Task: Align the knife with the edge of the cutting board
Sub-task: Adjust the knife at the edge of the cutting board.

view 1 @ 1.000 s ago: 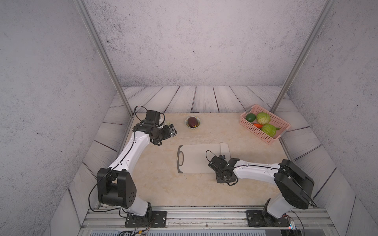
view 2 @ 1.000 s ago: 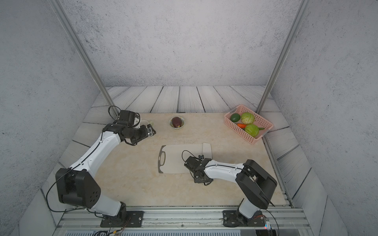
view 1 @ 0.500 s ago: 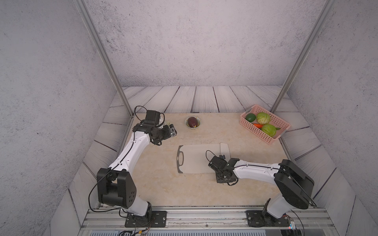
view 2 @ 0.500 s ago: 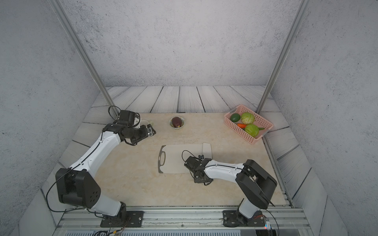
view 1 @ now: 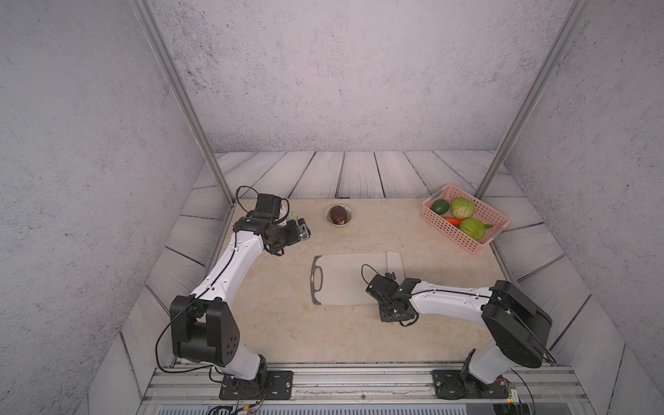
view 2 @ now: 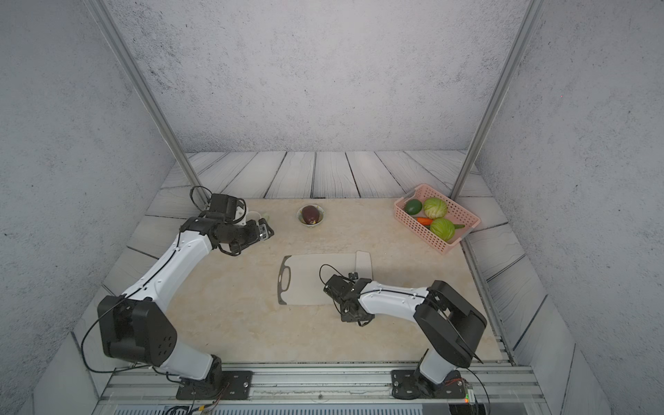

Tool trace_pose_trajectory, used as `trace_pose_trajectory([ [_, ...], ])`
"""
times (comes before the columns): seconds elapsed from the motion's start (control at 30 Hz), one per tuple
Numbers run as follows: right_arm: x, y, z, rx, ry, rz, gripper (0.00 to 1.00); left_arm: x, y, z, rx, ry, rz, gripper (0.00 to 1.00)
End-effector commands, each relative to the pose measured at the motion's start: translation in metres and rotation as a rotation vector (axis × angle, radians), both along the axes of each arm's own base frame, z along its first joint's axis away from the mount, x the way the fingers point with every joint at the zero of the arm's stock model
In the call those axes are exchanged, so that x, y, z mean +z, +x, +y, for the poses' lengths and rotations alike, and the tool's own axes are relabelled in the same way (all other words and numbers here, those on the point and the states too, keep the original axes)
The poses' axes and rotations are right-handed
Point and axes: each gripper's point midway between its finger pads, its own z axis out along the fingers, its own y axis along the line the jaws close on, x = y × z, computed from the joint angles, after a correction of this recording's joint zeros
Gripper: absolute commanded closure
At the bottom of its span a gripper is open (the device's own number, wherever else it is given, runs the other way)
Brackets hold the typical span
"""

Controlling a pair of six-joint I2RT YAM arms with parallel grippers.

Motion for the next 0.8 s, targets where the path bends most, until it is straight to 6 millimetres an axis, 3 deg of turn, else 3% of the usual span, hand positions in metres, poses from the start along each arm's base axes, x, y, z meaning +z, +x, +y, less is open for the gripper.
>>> trace_pose_trajectory([
  [0.0, 0.0001, 0.0004, 0.0026, 0.018, -0.001, 0.009, 0.68, -0.0015, 0.002, 0.0004, -0.009, 0.018, 0.003, 0.02],
  [0.77, 0.0003, -0.002, 0.001, 0.031, -0.003, 0.014, 0.64, -0.0034, 0.0023, 0.0022, -0.005, 0.03, 0.007, 0.02],
])
